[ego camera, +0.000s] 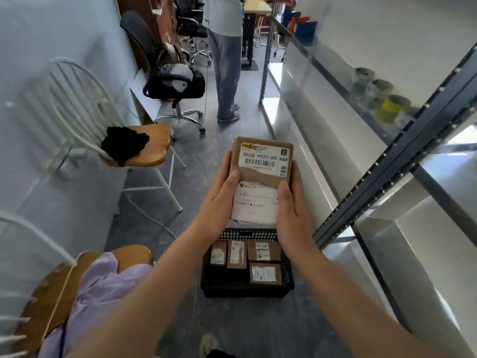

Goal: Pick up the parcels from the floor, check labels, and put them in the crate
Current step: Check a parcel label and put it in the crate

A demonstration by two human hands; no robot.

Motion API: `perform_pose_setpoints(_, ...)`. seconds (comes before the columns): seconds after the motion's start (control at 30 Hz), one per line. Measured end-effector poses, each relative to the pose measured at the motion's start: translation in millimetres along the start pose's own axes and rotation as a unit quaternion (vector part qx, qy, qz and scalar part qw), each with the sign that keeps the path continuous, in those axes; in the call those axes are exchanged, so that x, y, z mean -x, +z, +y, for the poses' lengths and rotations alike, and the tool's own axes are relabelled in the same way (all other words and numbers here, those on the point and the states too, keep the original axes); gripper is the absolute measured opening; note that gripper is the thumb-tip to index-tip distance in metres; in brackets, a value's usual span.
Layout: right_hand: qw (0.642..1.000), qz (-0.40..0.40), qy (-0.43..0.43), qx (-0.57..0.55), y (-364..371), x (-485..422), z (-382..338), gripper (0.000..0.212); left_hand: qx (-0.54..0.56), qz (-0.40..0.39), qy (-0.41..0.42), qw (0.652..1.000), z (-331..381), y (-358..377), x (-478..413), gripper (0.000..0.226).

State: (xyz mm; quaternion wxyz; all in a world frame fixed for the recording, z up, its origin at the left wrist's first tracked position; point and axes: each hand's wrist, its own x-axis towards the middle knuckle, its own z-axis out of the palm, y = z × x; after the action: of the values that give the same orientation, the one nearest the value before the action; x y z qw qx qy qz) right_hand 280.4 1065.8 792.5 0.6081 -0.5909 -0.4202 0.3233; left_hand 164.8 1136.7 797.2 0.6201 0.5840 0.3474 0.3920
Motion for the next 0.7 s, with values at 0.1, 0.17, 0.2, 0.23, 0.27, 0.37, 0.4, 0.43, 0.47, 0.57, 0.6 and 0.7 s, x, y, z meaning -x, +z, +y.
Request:
perform_pose_setpoints(0.1, 0.999, -0.015, 0.039, 0.007, 17, -27, 26, 0.048, 0.001, 0.001, -0.040, 0.999, -30, -21, -34, 0.051)
perform_pose_setpoints(0.17, 0.998, -0.017, 0.056, 0.007, 24, -46, 51, 0.049, -0.003, 0.009, -0.063, 0.998, -53, -29, -53, 0.050)
perform_pose_setpoints(0.2, 0.997, -0.024, 0.069, 0.004, 26, -54, 68, 0.049, -0.001, 0.016, -0.076, 0.997, -66, -32, -62, 0.053)
perform_pose_setpoints(0.23, 0.996, -0.031, 0.082, 0.007, 29, -63, 87, 0.050, -0.002, 0.025, -0.084, 0.996, -82, -35, -71, 0.054)
perform_pose_setpoints(0.27, 0.995, -0.040, 0.092, 0.009, 31, -71, 107, 0.051, -0.005, 0.032, -0.086, 0.996, -100, -37, -79, 0.052)
perform_pose_setpoints(0.37, 0.991, -0.068, 0.119, 0.003, 35, -91, 175, 0.051, -0.029, 0.047, -0.095, 0.994, -164, -46, -100, 0.045)
perform_pose_setpoints(0.4, 0.989, -0.076, 0.127, 0.002, 37, -95, 200, 0.051, -0.033, 0.054, -0.104, 0.993, -191, -49, -104, 0.044)
perform_pose_setpoints(0.43, 0.988, -0.080, 0.135, 0.006, 38, -100, 228, 0.051, -0.037, 0.065, -0.111, 0.991, -219, -53, -107, 0.043)
perform_pose_setpoints(0.47, 0.986, -0.089, 0.144, 0.010, 39, -103, 257, 0.051, -0.041, 0.075, -0.117, 0.990, -249, -57, -110, 0.044)
perform_pose_setpoints(0.57, 0.975, -0.110, 0.193, -0.005, 42, -105, 350, 0.049, -0.042, 0.089, -0.147, 0.984, -340, -66, -113, 0.044)
perform_pose_setpoints(0.6, 0.972, -0.112, 0.206, -0.008, 44, -102, 380, 0.049, -0.038, 0.094, -0.152, 0.983, -368, -69, -113, 0.044)
perform_pose_setpoints(0.7, 0.966, -0.120, 0.230, -0.004, 51, -93, 477, 0.047, -0.039, 0.103, -0.176, 0.978, -463, -83, -112, 0.043)
